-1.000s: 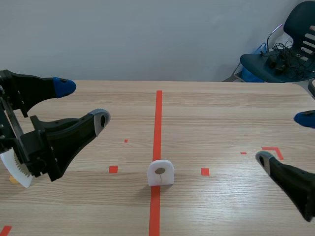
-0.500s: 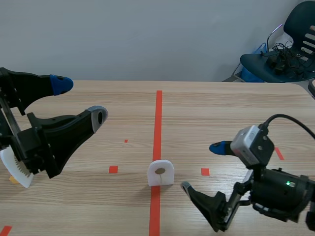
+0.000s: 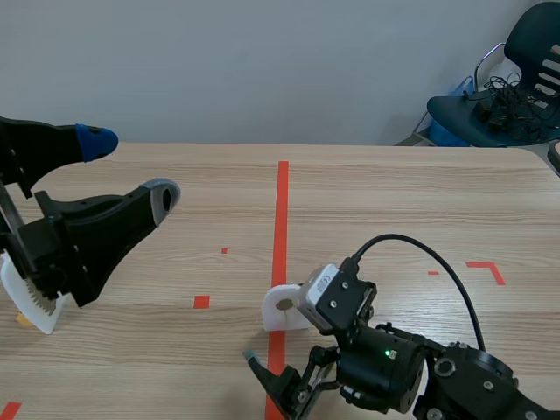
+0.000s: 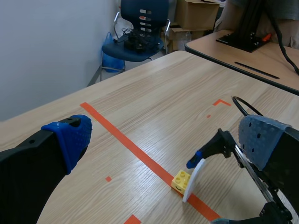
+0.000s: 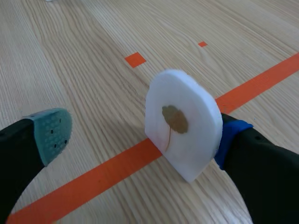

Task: Do the leaf sorting experiment

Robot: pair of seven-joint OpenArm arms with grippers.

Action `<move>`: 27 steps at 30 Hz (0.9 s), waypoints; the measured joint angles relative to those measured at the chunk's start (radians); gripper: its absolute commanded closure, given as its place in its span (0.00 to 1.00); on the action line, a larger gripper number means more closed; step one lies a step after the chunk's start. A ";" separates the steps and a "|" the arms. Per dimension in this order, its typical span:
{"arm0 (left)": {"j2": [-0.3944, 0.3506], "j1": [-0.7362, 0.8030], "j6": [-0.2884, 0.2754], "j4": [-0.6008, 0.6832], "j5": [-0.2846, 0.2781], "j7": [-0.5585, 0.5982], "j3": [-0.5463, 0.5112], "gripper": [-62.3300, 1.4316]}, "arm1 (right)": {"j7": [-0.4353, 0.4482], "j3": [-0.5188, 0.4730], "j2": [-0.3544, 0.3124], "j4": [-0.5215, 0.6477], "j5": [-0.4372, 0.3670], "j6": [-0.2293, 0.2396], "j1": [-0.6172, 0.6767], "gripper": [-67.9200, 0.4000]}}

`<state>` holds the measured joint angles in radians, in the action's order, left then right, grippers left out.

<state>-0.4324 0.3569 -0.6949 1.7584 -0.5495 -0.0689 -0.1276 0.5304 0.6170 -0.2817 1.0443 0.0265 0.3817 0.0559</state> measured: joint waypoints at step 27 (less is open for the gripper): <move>0.000 0.000 0.000 0.000 0.000 0.013 -0.005 0.00 | -0.024 -0.569 -0.161 0.401 -0.267 0.003 0.335 0.89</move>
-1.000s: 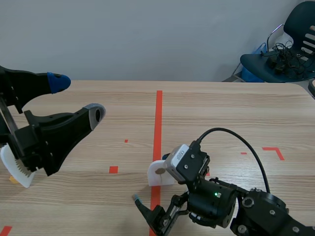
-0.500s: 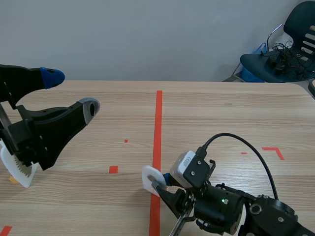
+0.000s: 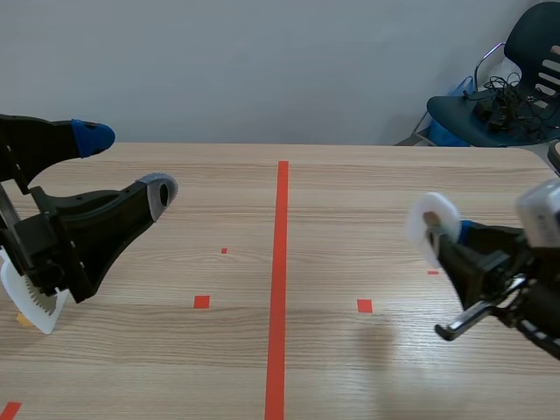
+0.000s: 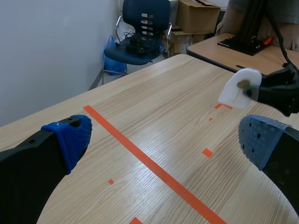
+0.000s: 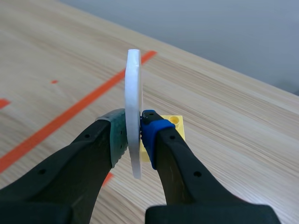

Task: Do the leaf sorting experiment

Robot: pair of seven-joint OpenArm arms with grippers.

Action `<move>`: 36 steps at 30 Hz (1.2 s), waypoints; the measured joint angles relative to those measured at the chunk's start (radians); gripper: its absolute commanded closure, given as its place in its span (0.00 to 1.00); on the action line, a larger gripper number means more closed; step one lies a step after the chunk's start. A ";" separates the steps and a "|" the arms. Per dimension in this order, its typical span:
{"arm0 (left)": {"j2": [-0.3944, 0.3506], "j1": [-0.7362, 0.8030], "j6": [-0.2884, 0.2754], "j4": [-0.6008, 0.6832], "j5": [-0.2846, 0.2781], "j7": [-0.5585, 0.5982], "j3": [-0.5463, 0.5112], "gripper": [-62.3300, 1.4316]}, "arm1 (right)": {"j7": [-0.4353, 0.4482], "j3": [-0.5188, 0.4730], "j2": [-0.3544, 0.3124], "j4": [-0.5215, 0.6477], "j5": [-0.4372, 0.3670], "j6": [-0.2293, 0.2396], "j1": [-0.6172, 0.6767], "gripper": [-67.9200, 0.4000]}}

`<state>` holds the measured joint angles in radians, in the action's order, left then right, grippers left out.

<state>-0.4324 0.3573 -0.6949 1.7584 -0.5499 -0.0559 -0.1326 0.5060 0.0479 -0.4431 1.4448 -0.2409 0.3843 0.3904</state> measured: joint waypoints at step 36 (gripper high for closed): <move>0.000 0.000 0.000 0.000 0.003 0.000 0.000 0.00 | -0.172 -0.254 0.003 -0.710 -0.187 -0.051 -0.357 0.76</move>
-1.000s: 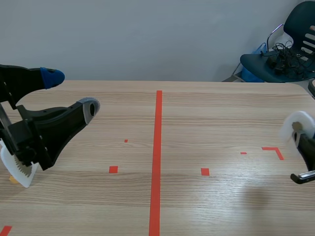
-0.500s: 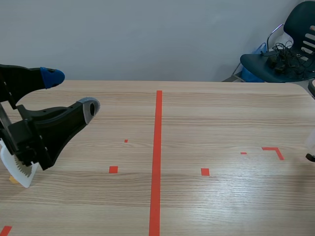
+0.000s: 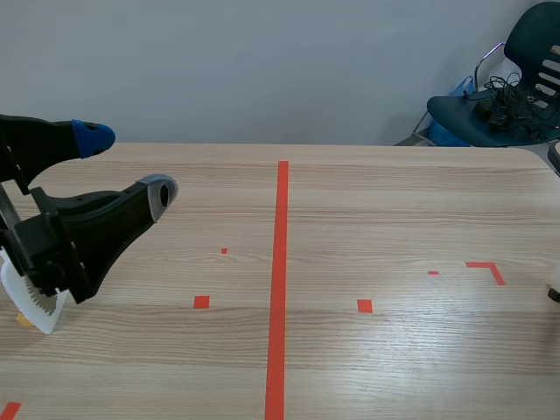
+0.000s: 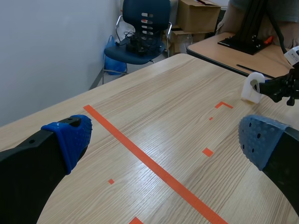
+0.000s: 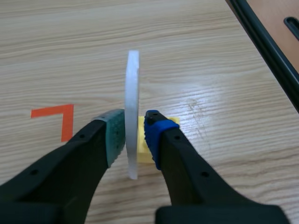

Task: Do the leaf sorting experiment

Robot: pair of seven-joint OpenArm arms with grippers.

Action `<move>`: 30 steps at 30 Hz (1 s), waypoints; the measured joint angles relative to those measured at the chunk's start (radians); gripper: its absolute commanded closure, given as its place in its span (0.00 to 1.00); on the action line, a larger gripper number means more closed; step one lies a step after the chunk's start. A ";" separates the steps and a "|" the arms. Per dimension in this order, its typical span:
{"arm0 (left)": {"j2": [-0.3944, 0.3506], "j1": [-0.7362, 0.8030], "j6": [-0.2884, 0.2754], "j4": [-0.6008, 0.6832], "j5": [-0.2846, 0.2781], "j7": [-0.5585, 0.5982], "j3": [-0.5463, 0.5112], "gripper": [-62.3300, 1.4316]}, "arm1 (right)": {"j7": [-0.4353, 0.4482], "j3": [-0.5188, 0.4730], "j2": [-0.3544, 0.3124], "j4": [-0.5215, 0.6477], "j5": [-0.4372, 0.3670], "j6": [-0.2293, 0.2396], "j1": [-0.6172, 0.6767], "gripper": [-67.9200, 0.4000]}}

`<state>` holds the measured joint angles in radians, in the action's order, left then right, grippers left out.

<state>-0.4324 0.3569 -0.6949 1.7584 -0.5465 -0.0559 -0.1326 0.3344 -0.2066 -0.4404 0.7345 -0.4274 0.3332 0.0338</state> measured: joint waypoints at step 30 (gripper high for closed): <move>0.000 0.000 0.000 0.000 0.000 0.000 0.000 0.00 | -0.311 -0.091 -0.212 1.209 -0.186 0.069 0.567 0.12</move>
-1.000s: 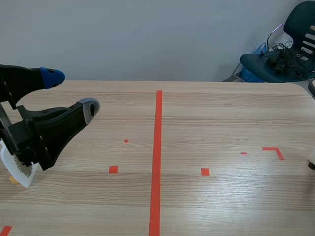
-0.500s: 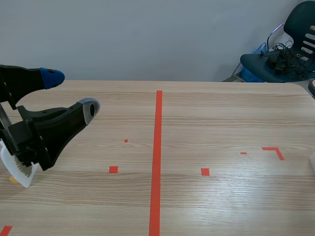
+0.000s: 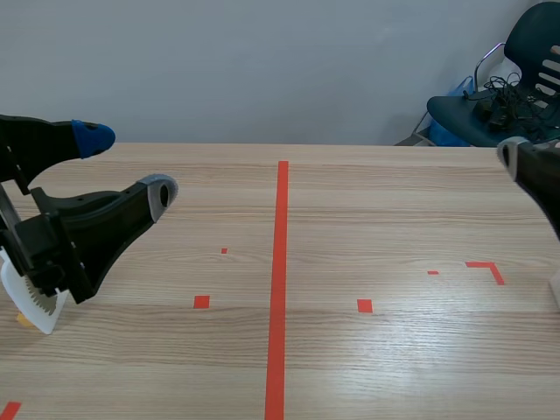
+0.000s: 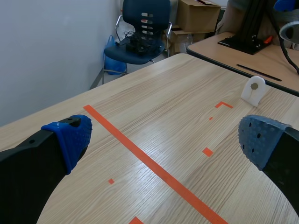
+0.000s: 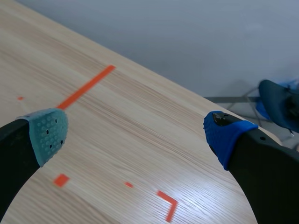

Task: Do the leaf sorting experiment

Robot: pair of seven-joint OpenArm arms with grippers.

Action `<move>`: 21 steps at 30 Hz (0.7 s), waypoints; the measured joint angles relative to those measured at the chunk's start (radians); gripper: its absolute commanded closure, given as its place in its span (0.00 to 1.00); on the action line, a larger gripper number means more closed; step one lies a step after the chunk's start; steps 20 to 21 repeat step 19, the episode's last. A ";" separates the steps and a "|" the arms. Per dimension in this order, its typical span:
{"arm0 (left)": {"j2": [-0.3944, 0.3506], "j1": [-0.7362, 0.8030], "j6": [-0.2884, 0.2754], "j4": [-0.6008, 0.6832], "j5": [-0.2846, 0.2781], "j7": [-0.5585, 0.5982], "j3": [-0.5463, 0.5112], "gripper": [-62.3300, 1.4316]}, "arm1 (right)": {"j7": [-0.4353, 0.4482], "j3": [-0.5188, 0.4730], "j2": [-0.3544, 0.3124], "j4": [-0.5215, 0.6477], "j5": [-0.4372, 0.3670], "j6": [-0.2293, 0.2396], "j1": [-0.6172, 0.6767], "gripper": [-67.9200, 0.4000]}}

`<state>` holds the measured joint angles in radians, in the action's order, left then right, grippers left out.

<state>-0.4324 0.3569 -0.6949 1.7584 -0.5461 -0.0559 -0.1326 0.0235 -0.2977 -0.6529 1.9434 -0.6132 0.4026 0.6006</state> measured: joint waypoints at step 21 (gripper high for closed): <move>0.000 0.000 0.000 0.000 0.003 -0.042 0.000 0.00 | -0.014 0.077 0.127 0.081 -0.001 -0.002 0.064 0.12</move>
